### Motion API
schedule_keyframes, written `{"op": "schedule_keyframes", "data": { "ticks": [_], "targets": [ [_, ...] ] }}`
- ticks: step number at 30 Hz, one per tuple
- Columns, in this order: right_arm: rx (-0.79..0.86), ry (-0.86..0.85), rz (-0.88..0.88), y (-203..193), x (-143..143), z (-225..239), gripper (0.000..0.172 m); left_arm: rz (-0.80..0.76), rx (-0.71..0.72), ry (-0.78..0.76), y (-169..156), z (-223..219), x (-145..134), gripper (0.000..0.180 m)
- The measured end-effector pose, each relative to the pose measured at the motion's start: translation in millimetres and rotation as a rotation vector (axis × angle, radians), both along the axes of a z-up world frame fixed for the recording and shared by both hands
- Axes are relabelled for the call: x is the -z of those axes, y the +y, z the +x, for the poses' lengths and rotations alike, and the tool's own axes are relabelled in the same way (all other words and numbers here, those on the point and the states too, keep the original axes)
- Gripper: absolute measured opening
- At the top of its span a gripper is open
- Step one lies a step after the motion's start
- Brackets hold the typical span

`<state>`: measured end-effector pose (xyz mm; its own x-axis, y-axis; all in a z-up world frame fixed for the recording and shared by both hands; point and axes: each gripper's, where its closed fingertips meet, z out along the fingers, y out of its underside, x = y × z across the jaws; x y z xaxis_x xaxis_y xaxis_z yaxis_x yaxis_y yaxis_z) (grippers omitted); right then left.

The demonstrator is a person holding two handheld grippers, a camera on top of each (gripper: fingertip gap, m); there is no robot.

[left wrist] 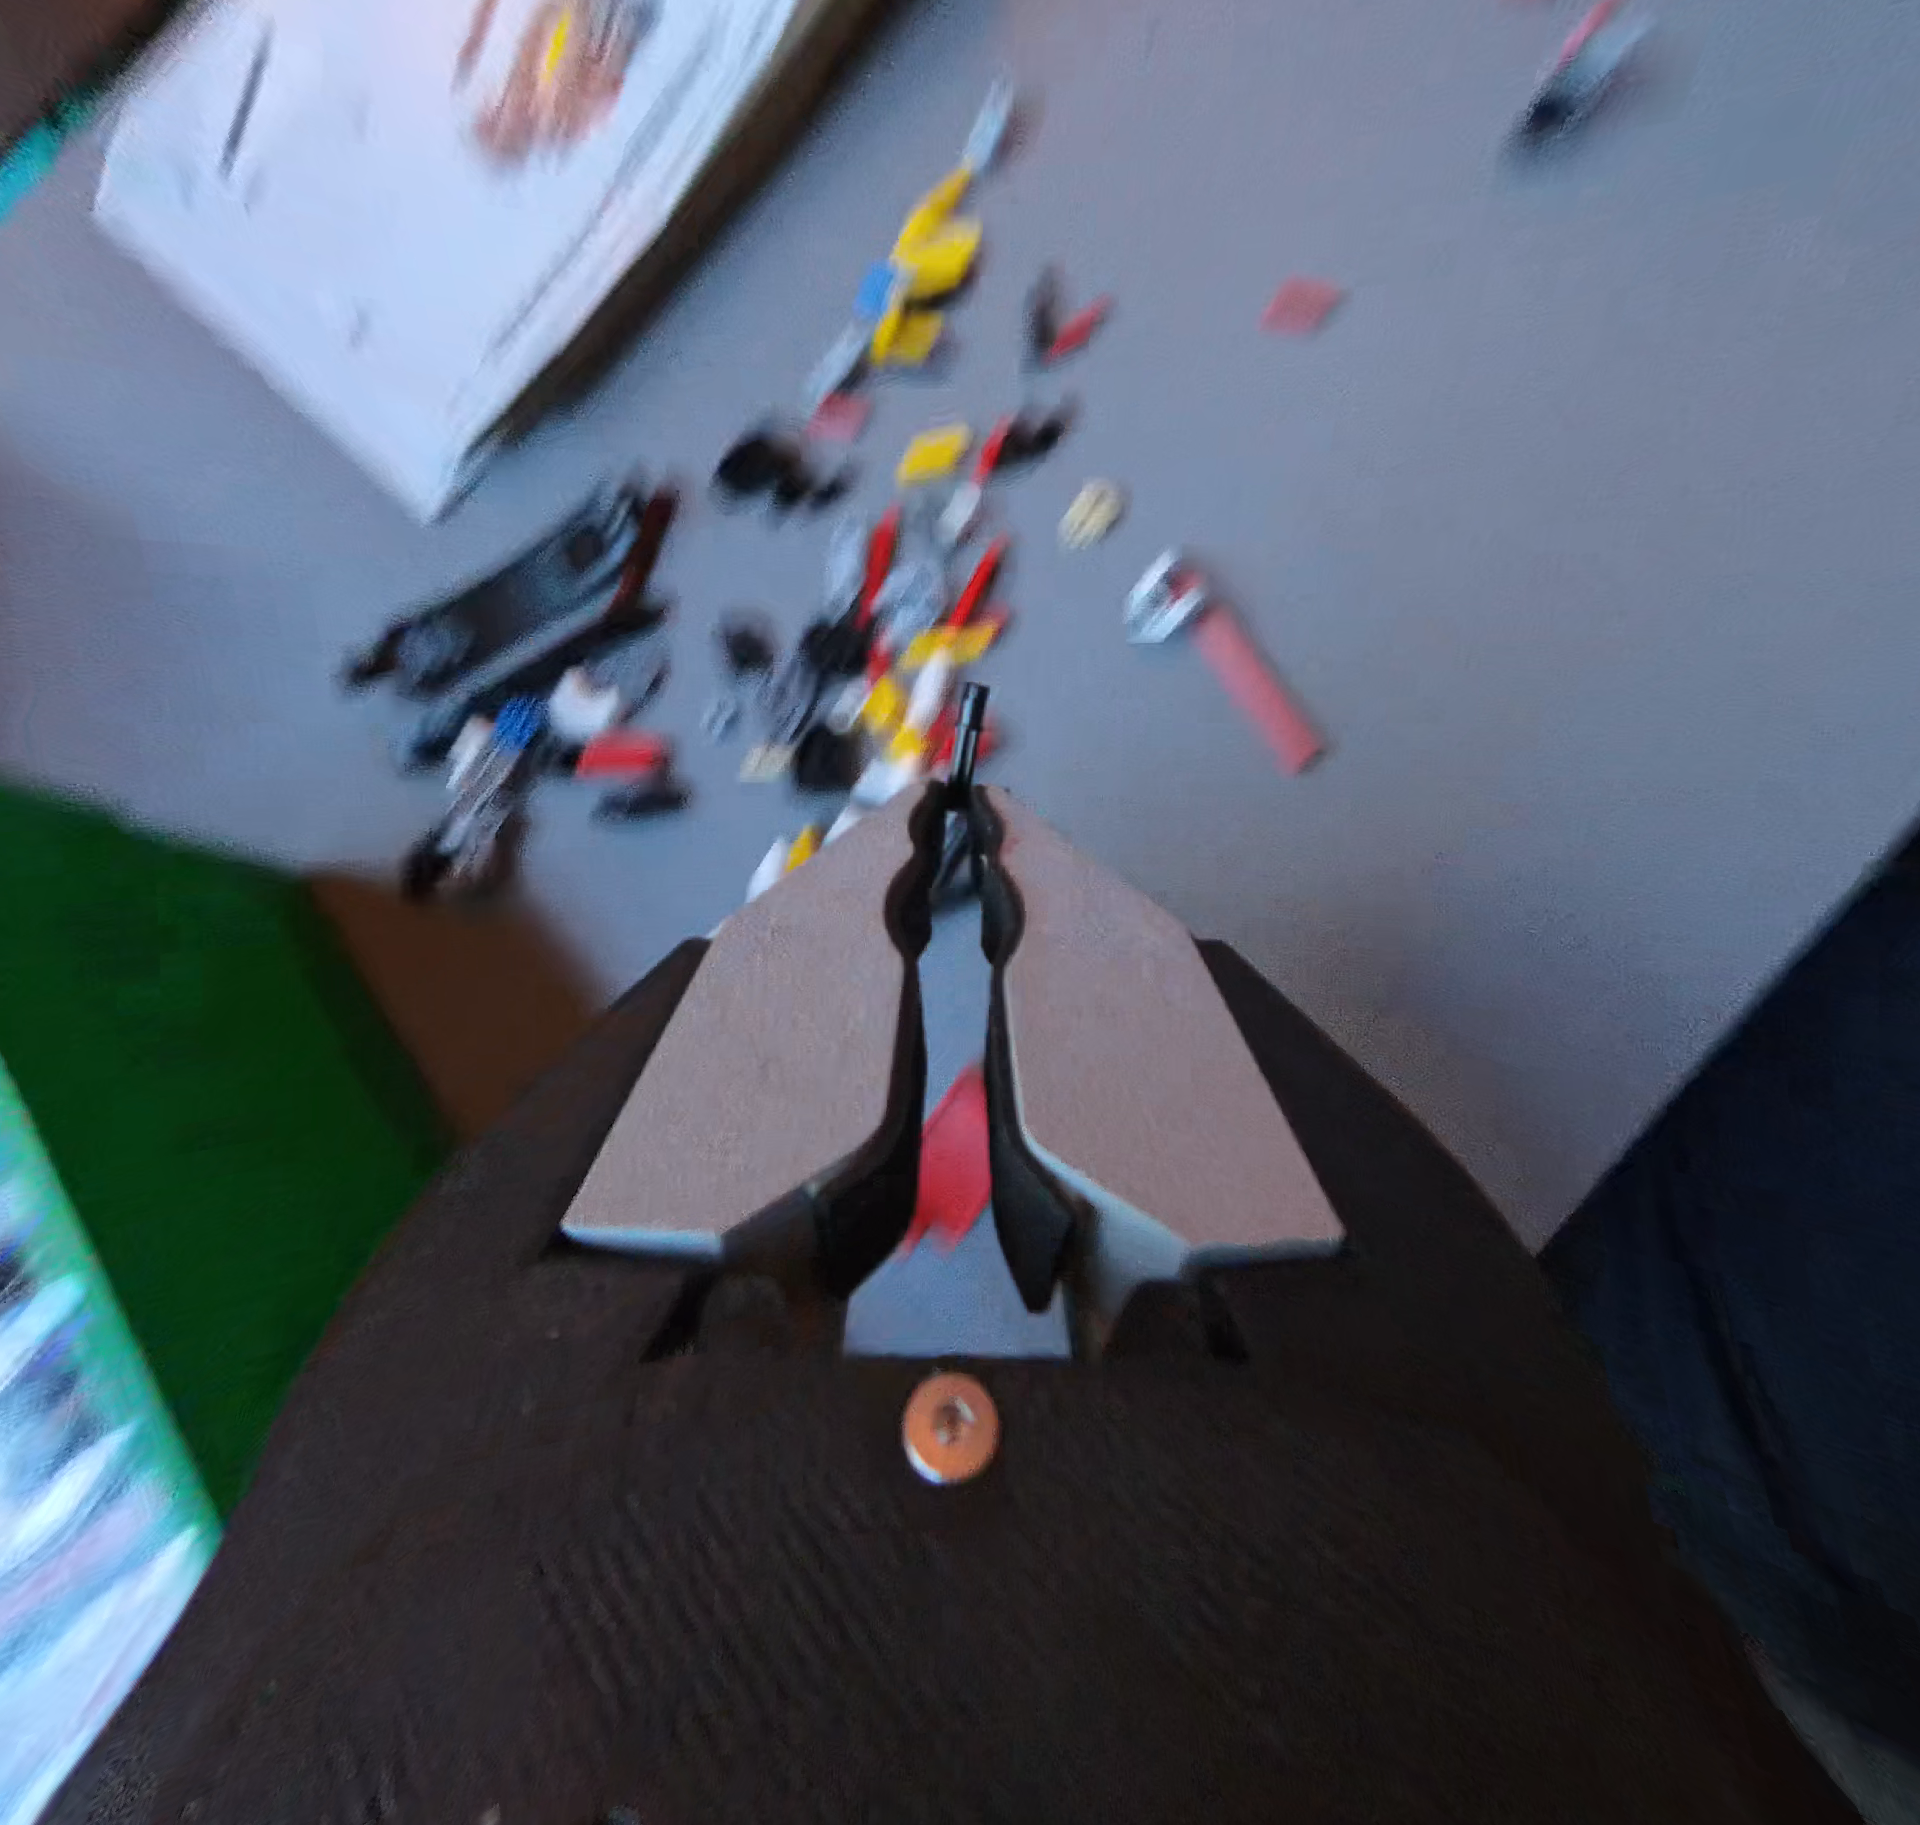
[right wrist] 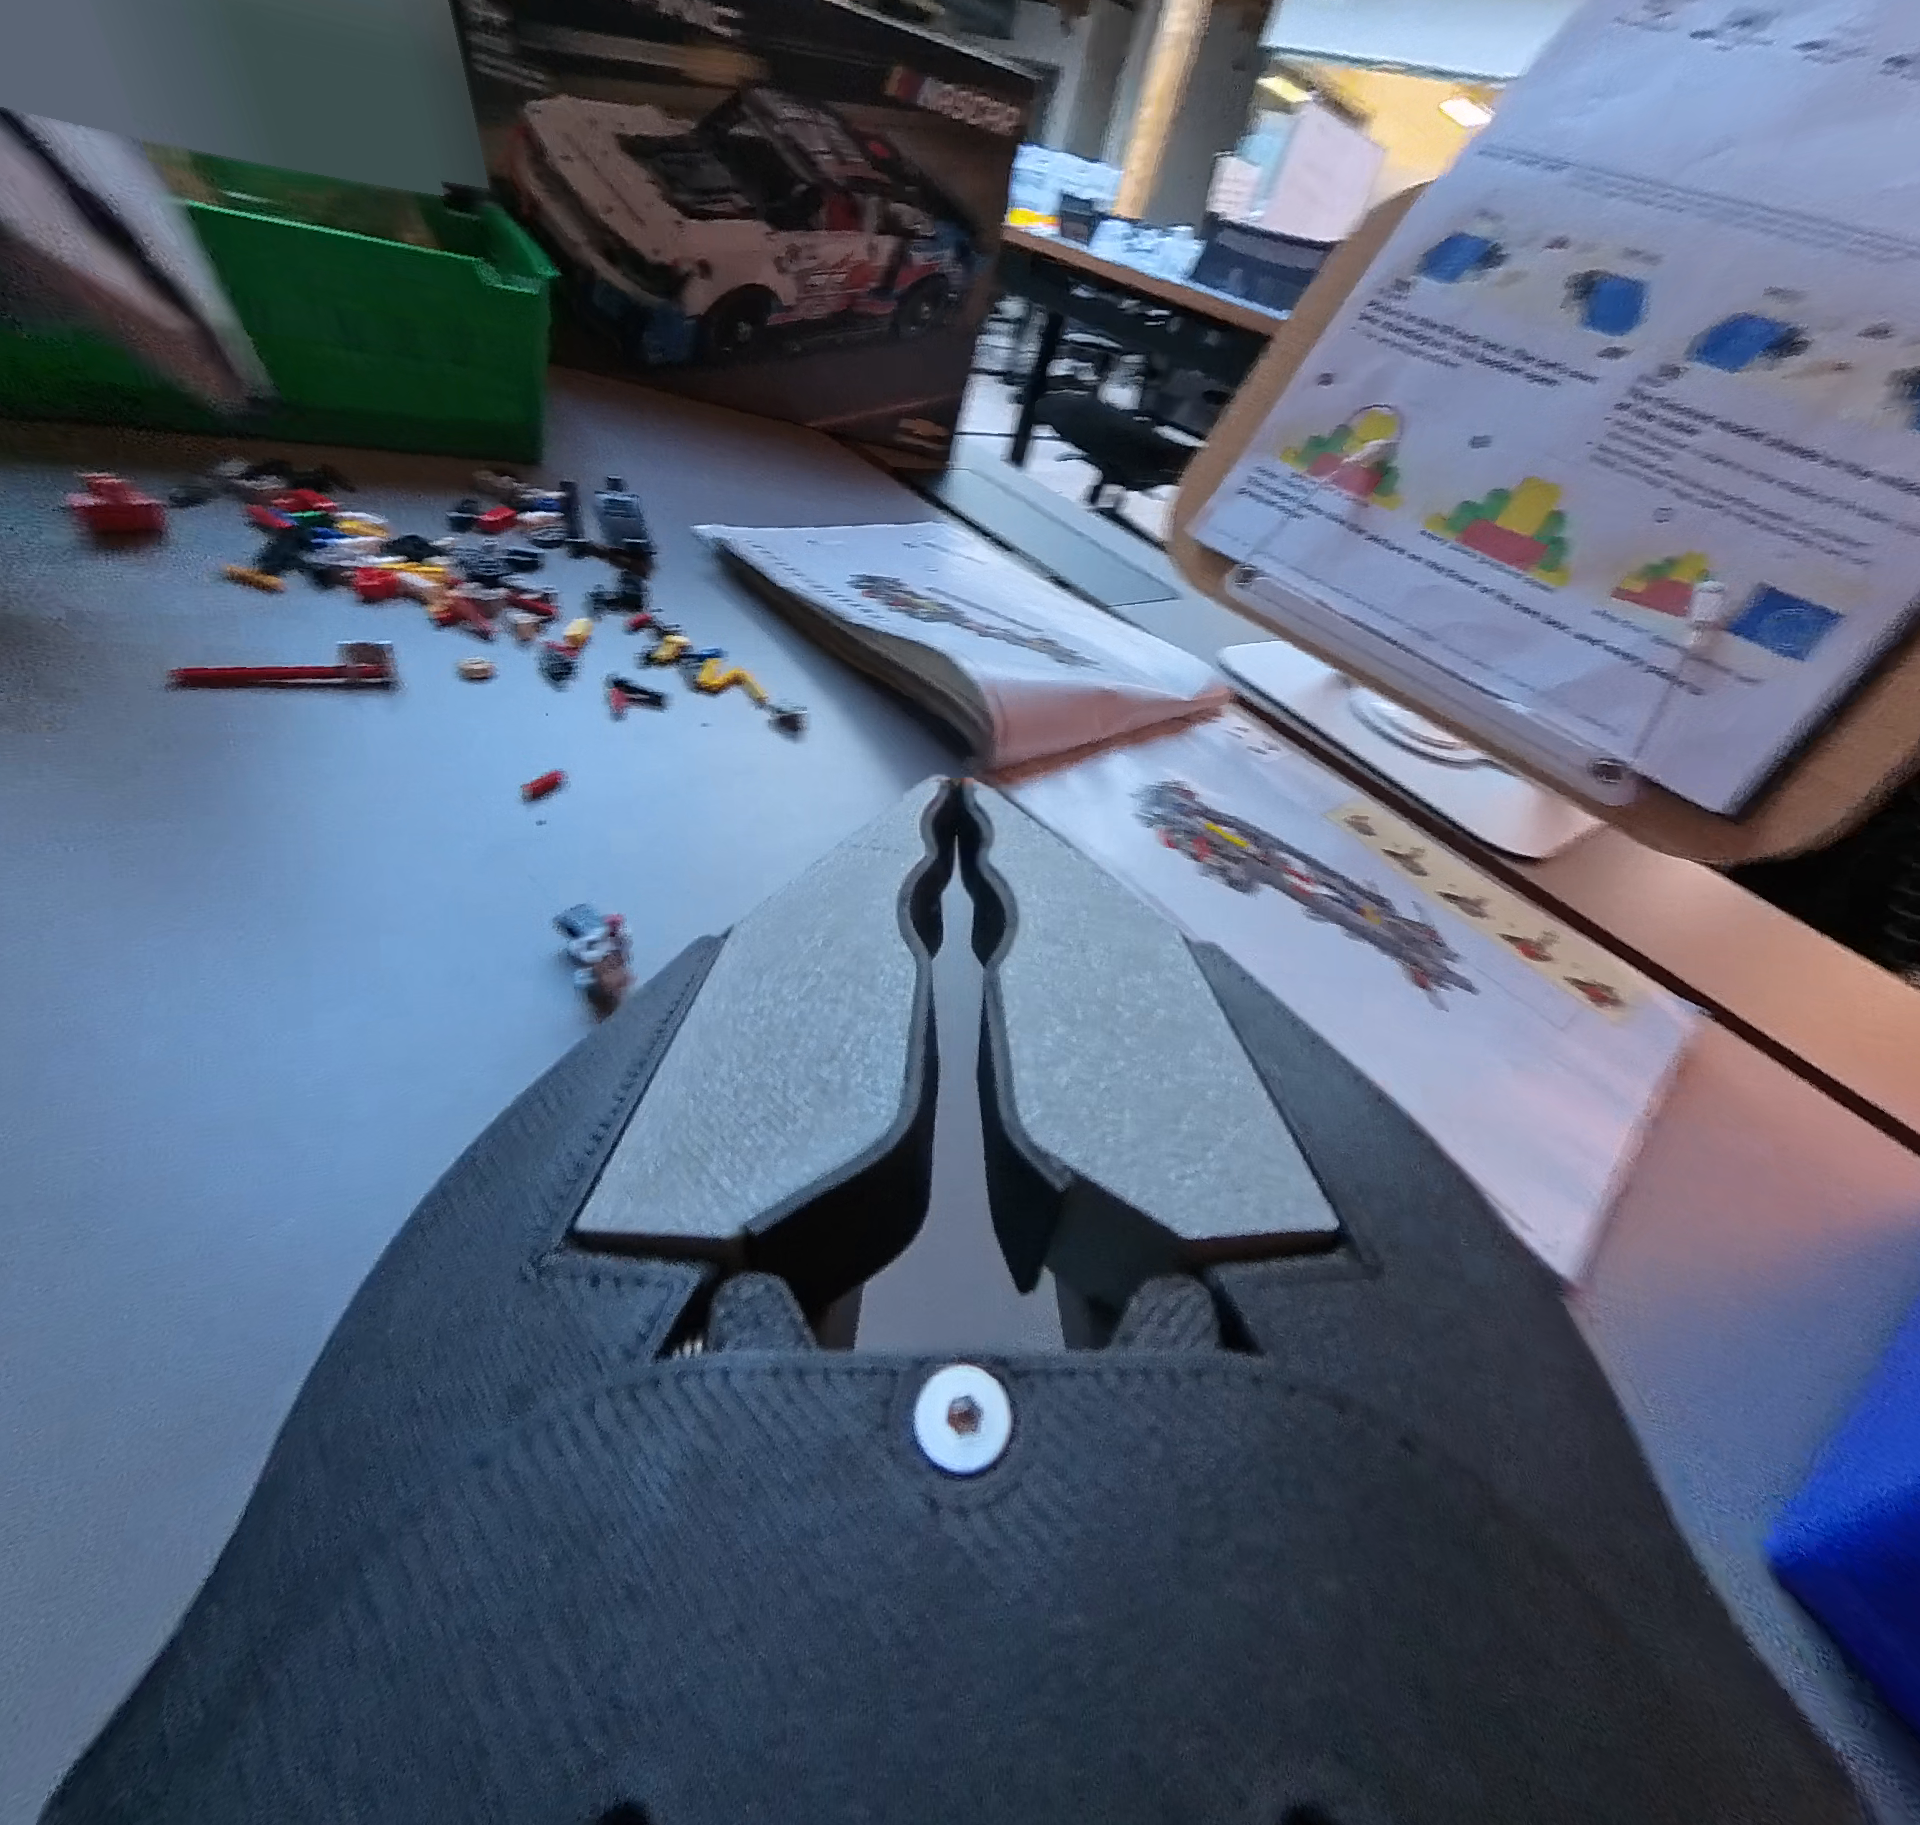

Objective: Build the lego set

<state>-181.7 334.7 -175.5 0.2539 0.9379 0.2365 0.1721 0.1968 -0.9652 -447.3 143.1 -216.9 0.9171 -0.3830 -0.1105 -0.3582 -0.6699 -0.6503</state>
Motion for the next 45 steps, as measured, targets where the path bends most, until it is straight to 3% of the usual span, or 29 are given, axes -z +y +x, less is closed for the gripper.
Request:
{"op": "schedule_keyframes", "data": {
  "ticks": [4,8,13,18,25,45],
  "targets": [
    [-0.275,-0.049,-0.04,-53,10,-25,0.0,0.13,0.225,-0.39,37,112,-18,0.002],
    [-0.514,-0.057,-0.077,-107,13,-35,0.0,0.136,0.348,-0.302,69,166,2,0.002],
    [-0.474,-0.086,-0.1,-95,21,-28,0.0,0.244,0.523,-0.227,94,211,-6,0.001],
    [-0.455,-0.038,-0.174,-83,14,-20,0.0,0.287,0.598,-0.068,112,221,6,0.001],
    [-0.41,-0.131,-0.175,-79,33,-26,0.005,0.401,0.699,0.137,113,235,3,0.002],
    [-0.413,-0.159,-0.17,-78,40,-33,0.005,0.452,0.665,0.175,116,230,4,0.002]
  ]
}}
